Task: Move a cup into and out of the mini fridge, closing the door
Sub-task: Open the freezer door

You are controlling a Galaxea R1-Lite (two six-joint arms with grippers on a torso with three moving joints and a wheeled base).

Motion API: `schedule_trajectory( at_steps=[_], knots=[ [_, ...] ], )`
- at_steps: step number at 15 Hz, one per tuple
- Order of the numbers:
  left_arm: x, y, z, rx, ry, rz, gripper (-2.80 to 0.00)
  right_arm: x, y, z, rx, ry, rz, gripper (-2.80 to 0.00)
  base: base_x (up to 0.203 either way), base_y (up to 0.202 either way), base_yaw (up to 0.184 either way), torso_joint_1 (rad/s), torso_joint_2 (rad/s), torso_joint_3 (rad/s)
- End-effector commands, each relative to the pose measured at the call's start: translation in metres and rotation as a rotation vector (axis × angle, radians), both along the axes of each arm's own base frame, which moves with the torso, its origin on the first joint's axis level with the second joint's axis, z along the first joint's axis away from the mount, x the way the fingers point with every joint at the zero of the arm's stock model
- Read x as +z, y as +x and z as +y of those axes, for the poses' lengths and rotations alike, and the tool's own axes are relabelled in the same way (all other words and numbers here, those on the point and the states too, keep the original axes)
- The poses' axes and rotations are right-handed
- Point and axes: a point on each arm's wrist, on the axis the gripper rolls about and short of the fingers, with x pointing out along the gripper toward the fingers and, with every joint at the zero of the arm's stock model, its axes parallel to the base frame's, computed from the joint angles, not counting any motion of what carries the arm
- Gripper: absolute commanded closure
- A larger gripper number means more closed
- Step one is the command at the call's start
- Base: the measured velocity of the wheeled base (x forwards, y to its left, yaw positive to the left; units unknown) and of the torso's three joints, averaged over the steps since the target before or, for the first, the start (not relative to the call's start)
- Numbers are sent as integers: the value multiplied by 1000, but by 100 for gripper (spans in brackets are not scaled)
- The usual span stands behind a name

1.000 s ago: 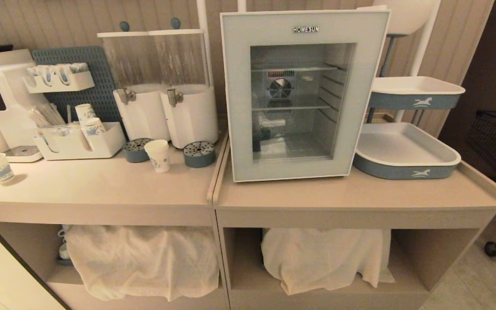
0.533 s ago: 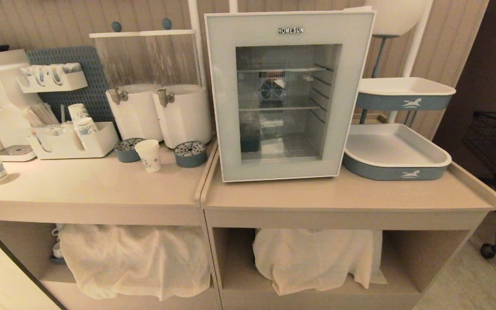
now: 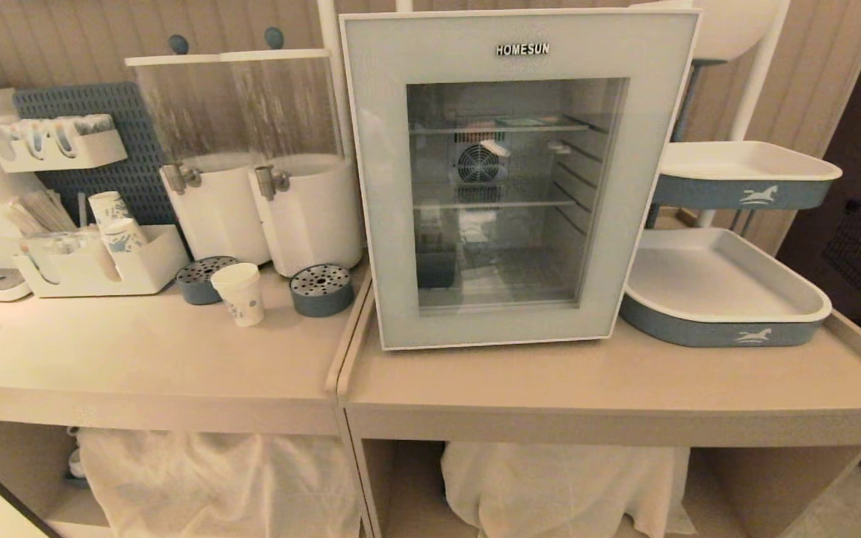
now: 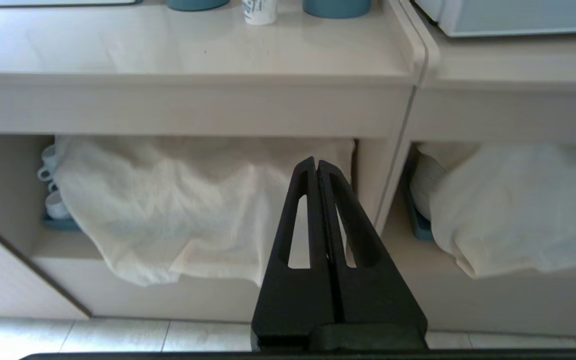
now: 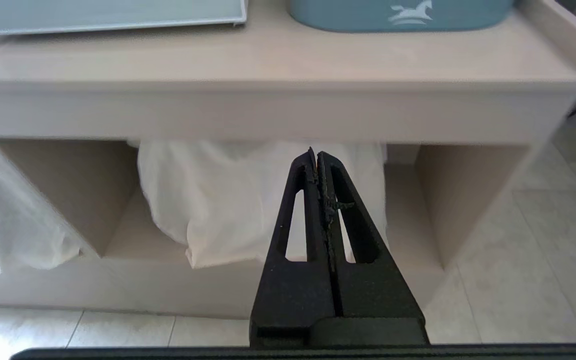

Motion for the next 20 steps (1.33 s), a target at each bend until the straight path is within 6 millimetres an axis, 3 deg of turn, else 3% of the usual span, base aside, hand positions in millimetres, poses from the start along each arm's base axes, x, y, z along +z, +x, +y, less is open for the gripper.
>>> schedule_trajectory(
  at_steps=[1, 4, 6, 11, 13, 14, 15, 16, 18, 19, 20],
  knots=[
    [0, 0, 0, 1, 0, -1, 0, 0, 0, 0, 1, -1, 2, 0, 188, 0, 1, 6, 2, 2],
    [3, -1, 0, 2, 32, -11, 0, 0, 0, 0, 1, -1, 2, 0, 99, 0, 1, 2, 2, 1],
    [36, -13, 0, 6, 58, -105, 0, 0, 0, 0, 1, -1, 2, 0, 0, 0, 0, 0, 0, 0],
    [174, -70, 0, 12, 58, -327, 0, 0, 0, 0, 2, -1, 2, 0, 0, 0, 0, 0, 0, 0],
    [238, -76, 0, 11, 29, -356, 0, 0, 0, 0, 1, -1, 2, 0, 0, 0, 0, 0, 0, 0],
    [270, -61, 1, 13, 0, -323, 0, 0, 0, 0, 1, -1, 2, 0, 0, 0, 0, 0, 0, 0],
    [300, -33, 1, 18, -27, -263, 0, 0, 0, 0, 1, -1, 2, 0, 0, 0, 0, 0, 0, 0],
    [326, 8, 1, 25, -54, -177, 0, 0, 0, 0, 1, -1, 2, 0, 0, 0, 0, 0, 0, 0],
    [356, 92, 1, 39, -84, -36, 0, 0, 0, 0, 1, -1, 2, 0, 0, 0, 0, 0, 0, 0],
    [353, 141, 1, 38, -85, 59, 0, 0, 0, 0, 1, -1, 2, 0, 0, 0, 0, 0, 0, 0],
    [340, 191, 2, 21, -86, 178, -280, 0, 0, 0, 1, -1, 2, 0, 0, 0, 0, 0, 0, 0]
  ],
)
